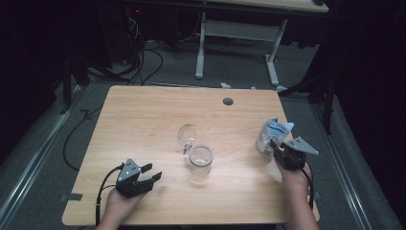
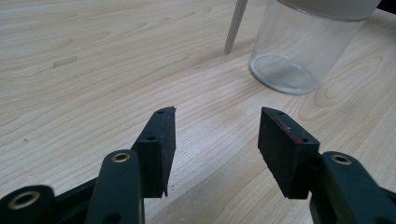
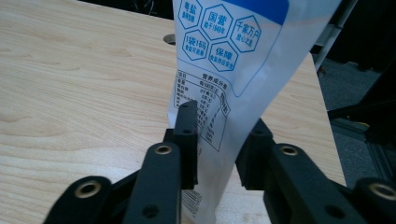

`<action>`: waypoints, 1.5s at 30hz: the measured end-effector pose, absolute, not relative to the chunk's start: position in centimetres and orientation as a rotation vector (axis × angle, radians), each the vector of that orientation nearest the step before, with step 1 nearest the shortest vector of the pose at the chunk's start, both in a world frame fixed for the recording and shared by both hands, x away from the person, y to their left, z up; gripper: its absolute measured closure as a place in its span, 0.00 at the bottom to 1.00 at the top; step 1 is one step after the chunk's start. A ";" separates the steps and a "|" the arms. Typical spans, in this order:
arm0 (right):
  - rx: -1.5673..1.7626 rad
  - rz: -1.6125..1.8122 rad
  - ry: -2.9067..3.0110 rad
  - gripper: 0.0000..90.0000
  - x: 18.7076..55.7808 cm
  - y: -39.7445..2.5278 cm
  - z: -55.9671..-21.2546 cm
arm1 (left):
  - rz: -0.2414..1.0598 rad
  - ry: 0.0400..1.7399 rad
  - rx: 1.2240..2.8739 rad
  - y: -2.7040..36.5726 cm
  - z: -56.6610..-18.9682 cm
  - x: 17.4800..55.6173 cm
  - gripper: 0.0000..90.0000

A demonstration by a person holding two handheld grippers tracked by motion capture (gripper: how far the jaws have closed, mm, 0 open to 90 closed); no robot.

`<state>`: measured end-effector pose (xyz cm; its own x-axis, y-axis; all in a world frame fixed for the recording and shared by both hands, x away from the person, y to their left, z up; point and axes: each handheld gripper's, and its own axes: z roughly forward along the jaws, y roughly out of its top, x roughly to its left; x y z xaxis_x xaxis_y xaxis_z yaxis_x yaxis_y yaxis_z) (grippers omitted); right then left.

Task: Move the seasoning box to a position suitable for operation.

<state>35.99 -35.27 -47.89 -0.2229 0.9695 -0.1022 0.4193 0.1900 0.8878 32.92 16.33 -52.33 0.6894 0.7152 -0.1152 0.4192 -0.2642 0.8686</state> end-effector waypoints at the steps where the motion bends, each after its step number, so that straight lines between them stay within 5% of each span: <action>1: 1.313 0.993 1.757 0.87 36.0 -35.3 -47.9 | 0.369 0.883 1.899 16.3 -52.3 32.9 0.52; 10: 1.331 1.035 1.750 0.98 35.8 -35.7 -47.7 | 0.361 0.871 1.894 16.3 -52.3 32.9 0.52; 45: 1.264 1.106 1.888 1.00 33.6 -33.8 -44.7 | 0.359 0.834 1.855 16.3 -52.2 32.7 0.50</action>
